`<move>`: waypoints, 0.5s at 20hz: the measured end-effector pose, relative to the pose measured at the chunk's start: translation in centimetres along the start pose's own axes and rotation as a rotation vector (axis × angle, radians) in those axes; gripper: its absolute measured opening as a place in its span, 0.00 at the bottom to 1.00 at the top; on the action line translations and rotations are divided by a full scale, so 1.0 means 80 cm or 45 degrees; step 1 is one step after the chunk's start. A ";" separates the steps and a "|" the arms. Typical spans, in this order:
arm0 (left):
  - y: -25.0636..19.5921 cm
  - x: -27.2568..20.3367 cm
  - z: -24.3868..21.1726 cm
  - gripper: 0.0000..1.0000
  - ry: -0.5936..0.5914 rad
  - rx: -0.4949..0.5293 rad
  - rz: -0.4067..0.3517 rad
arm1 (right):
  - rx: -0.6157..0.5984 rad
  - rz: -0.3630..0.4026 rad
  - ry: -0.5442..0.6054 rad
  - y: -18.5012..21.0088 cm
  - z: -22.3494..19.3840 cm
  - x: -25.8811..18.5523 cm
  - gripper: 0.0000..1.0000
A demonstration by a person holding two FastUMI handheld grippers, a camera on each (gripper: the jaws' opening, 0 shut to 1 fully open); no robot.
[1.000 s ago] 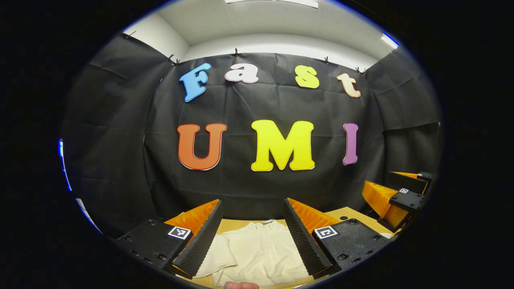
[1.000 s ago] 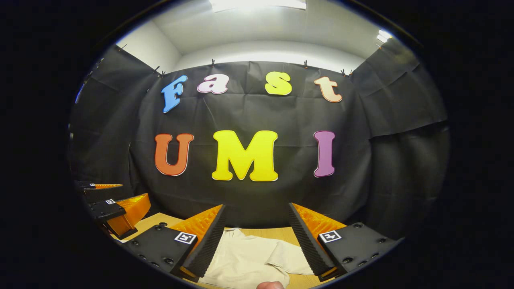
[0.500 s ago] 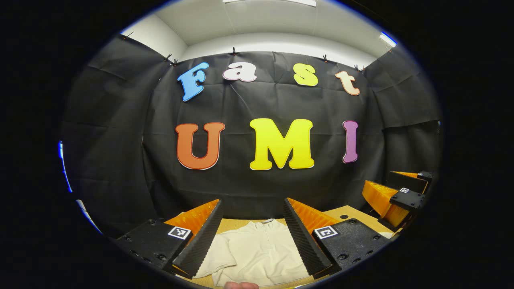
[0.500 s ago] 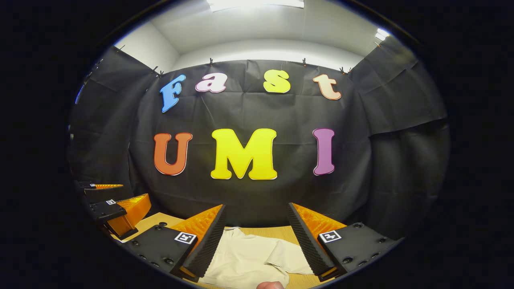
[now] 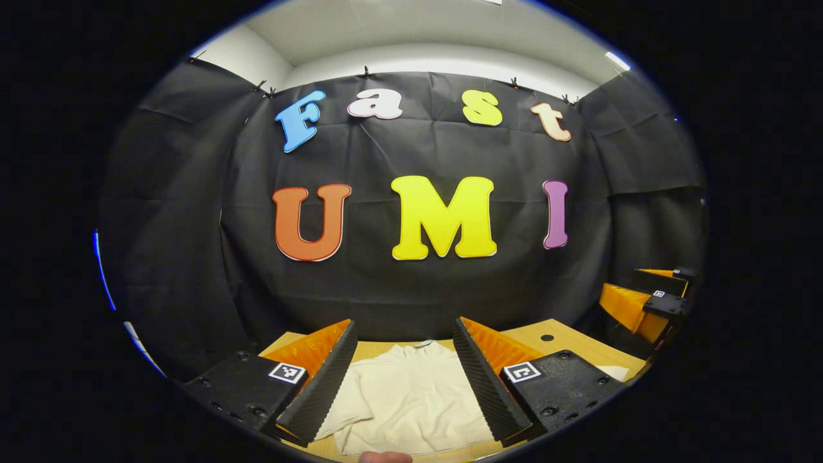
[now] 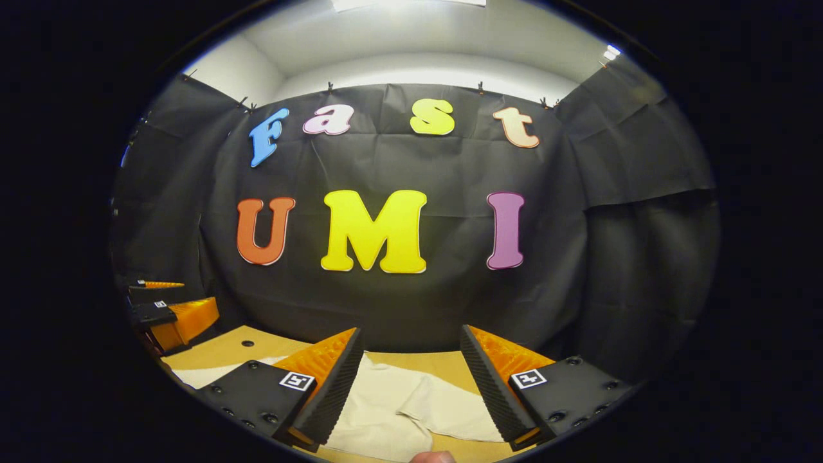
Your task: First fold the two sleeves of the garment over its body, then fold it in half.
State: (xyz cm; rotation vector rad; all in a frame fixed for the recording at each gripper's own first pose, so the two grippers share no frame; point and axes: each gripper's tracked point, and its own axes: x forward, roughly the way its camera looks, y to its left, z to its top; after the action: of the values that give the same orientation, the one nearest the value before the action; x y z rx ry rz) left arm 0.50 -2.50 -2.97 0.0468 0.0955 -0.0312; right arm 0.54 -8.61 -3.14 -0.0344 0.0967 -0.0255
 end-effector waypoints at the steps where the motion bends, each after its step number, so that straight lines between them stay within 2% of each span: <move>1: -0.003 0.000 -0.003 0.95 0.008 0.001 -0.005 | -0.005 -0.002 0.015 -0.014 -0.006 -0.001 0.94; 10: -0.047 0.017 -0.016 0.96 0.065 0.035 -0.071 | -0.006 -0.082 0.284 -0.164 -0.108 -0.013 0.95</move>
State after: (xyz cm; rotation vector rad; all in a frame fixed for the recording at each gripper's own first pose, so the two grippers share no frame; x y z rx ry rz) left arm 1.58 -6.26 -4.58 0.0722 0.1473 -0.0868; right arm -1.65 -21.96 -11.14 -0.0391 0.3188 -0.0933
